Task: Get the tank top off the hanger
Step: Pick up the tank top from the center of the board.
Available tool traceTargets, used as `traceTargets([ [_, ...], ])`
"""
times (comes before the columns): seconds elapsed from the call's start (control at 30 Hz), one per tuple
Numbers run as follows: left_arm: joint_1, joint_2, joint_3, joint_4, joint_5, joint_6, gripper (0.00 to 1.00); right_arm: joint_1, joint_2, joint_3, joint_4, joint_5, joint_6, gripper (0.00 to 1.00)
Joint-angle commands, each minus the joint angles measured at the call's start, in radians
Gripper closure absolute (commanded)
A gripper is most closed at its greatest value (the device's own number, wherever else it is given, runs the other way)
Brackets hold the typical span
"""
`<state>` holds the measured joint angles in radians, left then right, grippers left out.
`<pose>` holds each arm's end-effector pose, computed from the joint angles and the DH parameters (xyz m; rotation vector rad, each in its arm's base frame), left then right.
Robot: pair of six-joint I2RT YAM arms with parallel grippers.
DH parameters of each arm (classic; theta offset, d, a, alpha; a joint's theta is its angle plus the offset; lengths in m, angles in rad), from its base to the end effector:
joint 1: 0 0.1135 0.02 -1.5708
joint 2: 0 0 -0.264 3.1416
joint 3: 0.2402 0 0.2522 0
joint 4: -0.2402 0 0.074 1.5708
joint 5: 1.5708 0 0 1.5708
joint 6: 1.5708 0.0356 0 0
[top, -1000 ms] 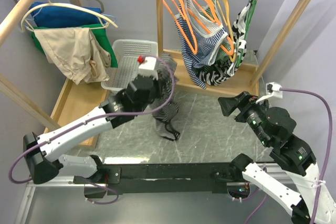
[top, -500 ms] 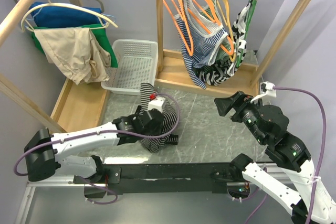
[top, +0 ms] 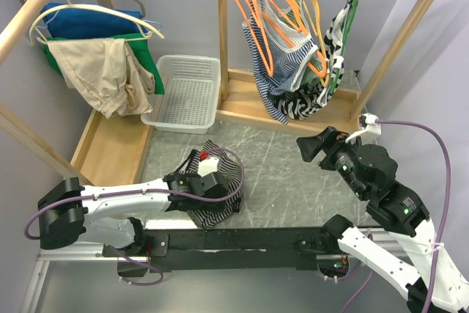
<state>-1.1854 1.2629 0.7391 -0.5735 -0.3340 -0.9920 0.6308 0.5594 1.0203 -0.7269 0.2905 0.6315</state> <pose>0.0977 -0.2099 0.1987 0.1463 2.6074 -0.3539 0.0813 0.0468 0.3879 0.2084 1.8588 0.6185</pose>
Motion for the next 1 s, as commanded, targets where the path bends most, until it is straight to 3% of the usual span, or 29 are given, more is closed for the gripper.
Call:
traceTargets([
  [0.0,-0.011,-0.063,0.043,-0.106,-0.068,-0.079,0.06,0.003,0.002,0.003,0.017,0.007,0.000,0.05],
  [0.03,-0.011,-0.083,0.058,-0.133,-0.082,-0.083,0.01,0.004,0.002,0.001,0.017,0.006,-0.001,0.05],
  [0.3,0.018,-0.096,0.062,-0.210,-0.175,-0.148,0.04,0.003,-0.003,-0.011,0.026,-0.011,0.004,0.05],
  [0.63,0.155,-0.027,-0.070,-0.028,-0.076,-0.175,0.04,0.003,0.005,-0.005,0.024,-0.025,-0.003,0.05],
  [0.97,0.159,0.164,-0.130,0.135,0.009,-0.180,0.04,0.003,0.010,-0.009,0.029,-0.030,-0.006,0.05],
])
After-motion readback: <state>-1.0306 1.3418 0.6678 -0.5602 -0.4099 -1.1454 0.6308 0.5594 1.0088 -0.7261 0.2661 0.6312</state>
